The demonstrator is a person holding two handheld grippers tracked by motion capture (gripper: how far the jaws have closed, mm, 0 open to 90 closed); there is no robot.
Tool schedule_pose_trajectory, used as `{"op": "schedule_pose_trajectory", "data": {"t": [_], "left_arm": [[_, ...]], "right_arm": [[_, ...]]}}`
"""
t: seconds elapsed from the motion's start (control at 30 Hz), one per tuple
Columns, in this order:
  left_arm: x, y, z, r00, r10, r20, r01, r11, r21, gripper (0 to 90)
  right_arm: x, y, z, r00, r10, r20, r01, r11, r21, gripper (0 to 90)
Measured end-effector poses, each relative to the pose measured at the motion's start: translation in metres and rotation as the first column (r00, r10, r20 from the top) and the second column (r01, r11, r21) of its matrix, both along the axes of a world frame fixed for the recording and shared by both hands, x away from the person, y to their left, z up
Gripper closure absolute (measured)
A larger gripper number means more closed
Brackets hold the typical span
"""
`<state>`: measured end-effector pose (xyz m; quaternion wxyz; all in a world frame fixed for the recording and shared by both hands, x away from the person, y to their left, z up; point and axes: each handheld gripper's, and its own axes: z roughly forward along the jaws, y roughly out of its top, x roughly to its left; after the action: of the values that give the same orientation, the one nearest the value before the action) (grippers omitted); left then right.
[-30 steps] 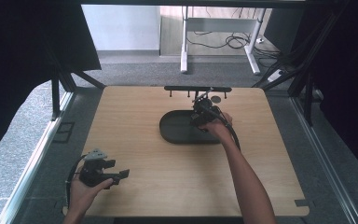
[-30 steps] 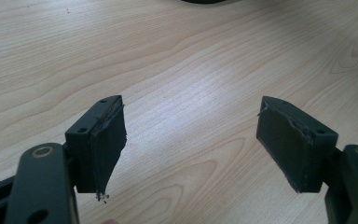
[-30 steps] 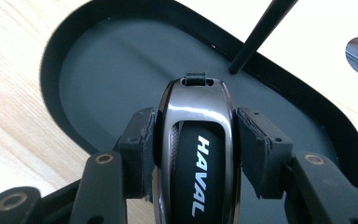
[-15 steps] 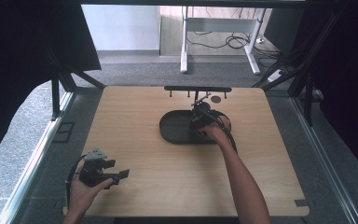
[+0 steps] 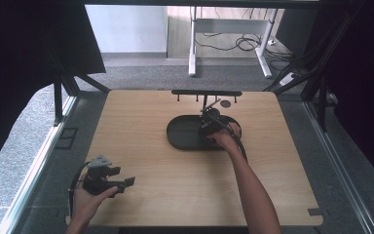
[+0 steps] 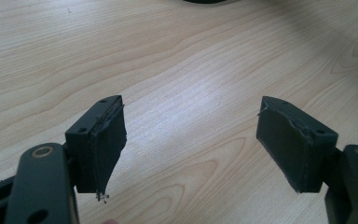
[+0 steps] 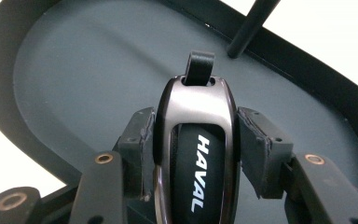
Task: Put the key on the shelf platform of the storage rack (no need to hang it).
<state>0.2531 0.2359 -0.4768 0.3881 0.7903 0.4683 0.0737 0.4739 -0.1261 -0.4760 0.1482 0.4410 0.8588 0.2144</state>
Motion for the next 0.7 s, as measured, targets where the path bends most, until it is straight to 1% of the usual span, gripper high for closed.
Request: {"op": "schedule_pose_trajectory", "data": {"t": [0.07, 0.2, 0.3, 0.37, 0.4, 0.47, 0.53, 0.6, 0.67, 0.7], "left_arm": [[0.0, 0.0, 0.0, 1.0, -0.002, -0.001, 0.002, 1.0, 0.001, 24.2], [0.0, -0.001, 0.0, 1.0, -0.002, 0.0, 0.002, 1.0, -0.001, 24.2], [0.0, 0.0, 0.0, 1.0, -0.002, -0.001, 0.002, 1.0, 0.0, 24.2], [0.0, 0.0, 0.0, 1.0, -0.002, -0.001, 0.002, 1.0, 0.0, 24.2], [0.0, 0.0, 0.0, 1.0, -0.001, -0.002, 0.001, 1.0, 0.0, 24.2], [0.0, 0.0, 0.0, 1.0, -0.001, -0.002, 0.001, 1.0, 0.0, 24.2], [0.0, 0.0, 0.0, 1.0, -0.001, -0.002, 0.001, 1.0, 0.0, 24.2], [0.0, 0.0, 0.0, 1.0, -0.001, -0.002, 0.001, 1.0, 0.0, 24.2], [0.0, 0.0, 0.0, 1.0, 0.001, -0.002, -0.001, 1.0, -0.003, 24.2], [0.0, 0.0, 0.0, 1.0, 0.001, -0.002, -0.001, 1.0, -0.003, 24.2]], "right_arm": [[0.001, 0.0, -0.002, 0.9999, -0.008, -0.006, 0.008, 1.0, 0.001, 49.2], [0.004, -0.001, -0.007, 0.9999, -0.004, -0.01, 0.004, 1.0, -0.005, 49.2], [0.005, -0.001, -0.011, 0.9995, -0.02, -0.022, 0.02, 1.0, -0.01, 49.2], [0.006, -0.001, -0.014, 0.9996, -0.016, -0.025, 0.015, 1.0, -0.01, 49.1], [0.006, 0.0, -0.015, 0.9992, -0.024, -0.031, 0.024, 1.0, -0.011, 49.2], [0.007, 0.0, -0.017, 0.9993, -0.02, -0.031, 0.019, 1.0, -0.013, 49.1], [0.008, 0.001, -0.018, 0.999, -0.028, -0.036, 0.027, 0.999, -0.018, 49.1], [0.009, 0.0, -0.021, 0.9986, -0.026, -0.046, 0.025, 0.999, -0.02, 49.1], [0.01, 0.0, -0.024, 0.9984, -0.021, -0.052, 0.019, 0.999, -0.034, 49.0], [0.01, 0.0, -0.026, 0.9981, -0.025, -0.057, 0.023, 0.999, -0.032, 49.0]]}}
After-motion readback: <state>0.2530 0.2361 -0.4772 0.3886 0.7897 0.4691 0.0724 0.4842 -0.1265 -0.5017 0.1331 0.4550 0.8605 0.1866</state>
